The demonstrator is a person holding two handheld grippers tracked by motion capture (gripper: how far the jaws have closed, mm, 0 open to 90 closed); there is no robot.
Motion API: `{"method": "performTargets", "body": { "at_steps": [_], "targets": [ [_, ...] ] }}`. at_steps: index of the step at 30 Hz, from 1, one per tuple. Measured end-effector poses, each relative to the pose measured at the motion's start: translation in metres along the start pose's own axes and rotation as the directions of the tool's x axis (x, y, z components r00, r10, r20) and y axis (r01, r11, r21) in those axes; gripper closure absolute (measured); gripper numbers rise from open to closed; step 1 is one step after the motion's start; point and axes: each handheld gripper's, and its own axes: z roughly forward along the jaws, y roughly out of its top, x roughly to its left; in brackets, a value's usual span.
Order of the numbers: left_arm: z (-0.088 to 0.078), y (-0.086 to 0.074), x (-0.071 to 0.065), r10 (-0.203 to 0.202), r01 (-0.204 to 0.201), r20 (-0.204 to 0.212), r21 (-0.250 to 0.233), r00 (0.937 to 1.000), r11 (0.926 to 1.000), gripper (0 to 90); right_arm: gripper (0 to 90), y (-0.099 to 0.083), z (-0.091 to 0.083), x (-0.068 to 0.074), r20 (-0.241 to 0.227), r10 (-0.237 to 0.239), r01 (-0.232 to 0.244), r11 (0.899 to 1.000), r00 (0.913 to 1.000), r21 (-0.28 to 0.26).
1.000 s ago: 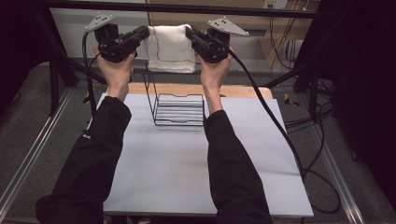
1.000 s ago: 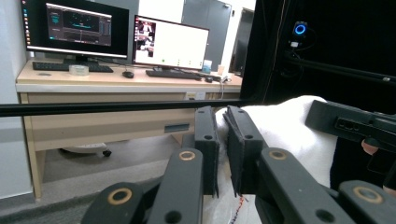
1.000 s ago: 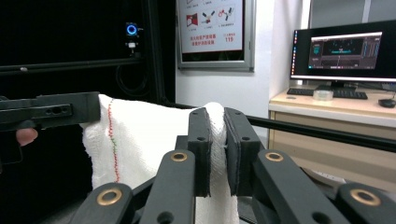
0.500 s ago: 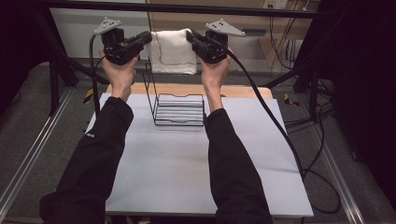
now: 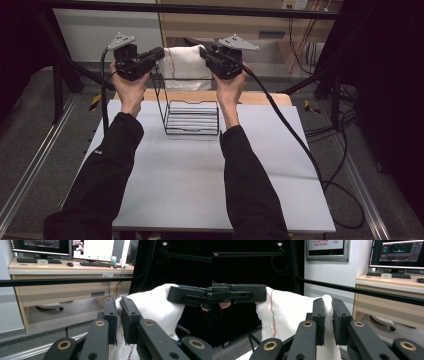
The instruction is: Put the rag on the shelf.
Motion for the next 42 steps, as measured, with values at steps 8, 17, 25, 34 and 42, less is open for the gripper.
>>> {"method": "performTargets", "body": {
  "at_steps": [8,17,25,34,42],
  "targets": [
    [-0.004,-0.012,-0.003,0.007,-0.007,0.031,0.008,0.9995,0.9999,82.7,81.3,-0.012,-0.011,0.002,-0.013,0.003,-0.003,1.000,0.9999,0.001],
    [-0.018,-0.016,-0.009,0.020,-0.022,0.060,0.017,0.9980,0.9996,82.4,81.0,-0.014,-0.028,0.012,-0.026,-0.005,0.005,1.000,0.9996,-0.003],
    [-0.024,-0.019,-0.014,0.038,-0.041,0.086,0.031,0.9955,0.9987,82.2,80.8,-0.022,-0.039,0.014,-0.043,0.008,-0.008,1.000,0.9990,0.005],
    [-0.035,-0.020,-0.019,0.066,-0.069,0.099,0.026,0.9929,0.9973,82.2,81.0,-0.024,-0.049,0.017,-0.064,-0.010,0.010,1.000,0.9979,-0.009],
    [-0.042,-0.031,-0.022,0.066,-0.072,0.114,0.049,0.9912,0.9962,81.1,80.9,-0.029,-0.057,0.021,-0.082,-0.017,0.018,1.000,0.9965,0.006]
  ]
}}
